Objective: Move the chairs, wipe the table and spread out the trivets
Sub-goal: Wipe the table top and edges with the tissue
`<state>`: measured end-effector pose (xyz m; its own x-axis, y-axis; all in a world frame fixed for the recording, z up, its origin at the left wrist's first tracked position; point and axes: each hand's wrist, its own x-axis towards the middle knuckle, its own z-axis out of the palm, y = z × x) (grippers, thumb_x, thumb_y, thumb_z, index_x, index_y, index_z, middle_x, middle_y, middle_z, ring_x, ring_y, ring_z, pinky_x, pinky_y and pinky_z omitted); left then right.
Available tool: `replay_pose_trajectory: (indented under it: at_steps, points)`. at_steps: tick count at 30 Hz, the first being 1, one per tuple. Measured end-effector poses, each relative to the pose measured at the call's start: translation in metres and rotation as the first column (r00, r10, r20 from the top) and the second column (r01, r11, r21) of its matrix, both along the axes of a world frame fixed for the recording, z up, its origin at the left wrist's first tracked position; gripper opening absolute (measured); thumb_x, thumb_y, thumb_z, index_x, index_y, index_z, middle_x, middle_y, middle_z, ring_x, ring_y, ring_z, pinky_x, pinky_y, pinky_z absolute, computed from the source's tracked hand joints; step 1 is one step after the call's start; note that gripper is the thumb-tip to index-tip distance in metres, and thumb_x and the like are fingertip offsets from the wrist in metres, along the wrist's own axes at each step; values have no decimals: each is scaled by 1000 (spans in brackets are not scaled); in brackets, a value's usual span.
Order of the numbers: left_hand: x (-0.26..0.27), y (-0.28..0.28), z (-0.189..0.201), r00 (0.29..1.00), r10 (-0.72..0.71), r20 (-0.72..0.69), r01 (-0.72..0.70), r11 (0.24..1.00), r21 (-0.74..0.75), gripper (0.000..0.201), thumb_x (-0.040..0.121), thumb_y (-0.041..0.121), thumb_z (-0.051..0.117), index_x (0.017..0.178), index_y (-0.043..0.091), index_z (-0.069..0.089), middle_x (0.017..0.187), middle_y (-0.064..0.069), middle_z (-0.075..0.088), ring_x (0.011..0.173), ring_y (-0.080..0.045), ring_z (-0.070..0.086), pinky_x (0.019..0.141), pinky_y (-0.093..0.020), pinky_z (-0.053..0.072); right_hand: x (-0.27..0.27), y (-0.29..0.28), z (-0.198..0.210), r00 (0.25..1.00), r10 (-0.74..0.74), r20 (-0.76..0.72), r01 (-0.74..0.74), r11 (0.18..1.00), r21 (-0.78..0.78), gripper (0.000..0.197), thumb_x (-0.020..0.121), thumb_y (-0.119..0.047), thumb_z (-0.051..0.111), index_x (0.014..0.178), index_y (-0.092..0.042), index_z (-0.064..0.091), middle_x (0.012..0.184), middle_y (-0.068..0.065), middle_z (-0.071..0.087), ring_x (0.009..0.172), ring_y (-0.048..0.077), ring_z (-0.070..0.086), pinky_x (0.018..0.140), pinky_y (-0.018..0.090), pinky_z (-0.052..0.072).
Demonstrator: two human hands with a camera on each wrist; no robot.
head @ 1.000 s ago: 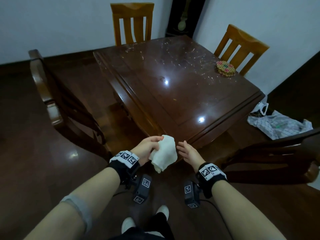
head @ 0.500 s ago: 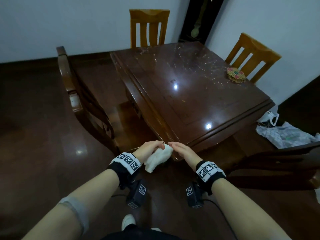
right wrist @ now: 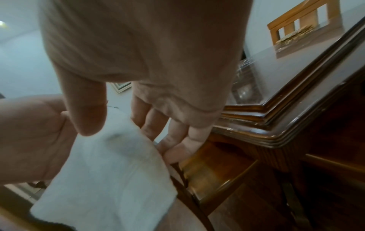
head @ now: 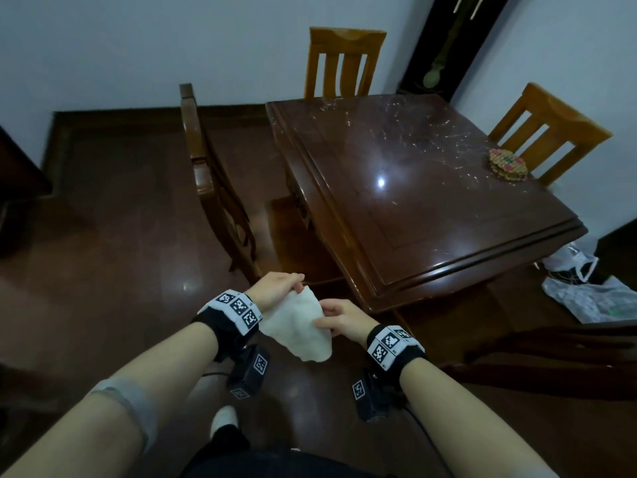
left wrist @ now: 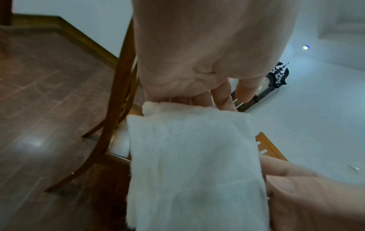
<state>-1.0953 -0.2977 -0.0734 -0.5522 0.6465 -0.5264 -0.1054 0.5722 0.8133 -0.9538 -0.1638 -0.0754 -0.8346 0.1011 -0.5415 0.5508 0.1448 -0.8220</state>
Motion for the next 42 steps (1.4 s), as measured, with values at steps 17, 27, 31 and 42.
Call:
replay_pose_trajectory:
  at_steps: [17,27,31,42]
  points:
    - [-225,-219,-19,993,-85,-81,73,987,-144,16,92,32,61,91,18,69,77,8,58,75,-9,51,61,-18,38,-237,-223,-31,984,175,-11,-165,944,285,29,79,-33,67,101,-13,65,100,6,70,95,22,66,87,48,53]
    - [-378,-273,-8,995,32,-95,-25,997,68,11,91,22,62,81,20,67,79,5,60,78,-10,52,73,-24,42,-393,-291,-15,996,54,-71,-13,876,483,38,83,-53,55,107,-23,57,95,-7,65,84,12,62,72,31,52]
    - [-437,-261,-4,990,42,-133,-31,996,85,10,91,22,63,84,15,67,76,5,59,72,-7,51,66,-20,41,-463,-280,-26,992,52,-115,16,853,521,44,82,-56,43,102,-22,63,103,0,64,92,20,63,77,39,54]
    - [-647,-226,16,973,-61,-222,70,997,36,19,91,24,62,90,6,68,86,4,65,80,-8,58,69,-19,44,-676,-233,-17,996,61,-69,-47,980,194,31,74,-54,63,93,-30,61,88,5,73,76,24,71,70,44,60]
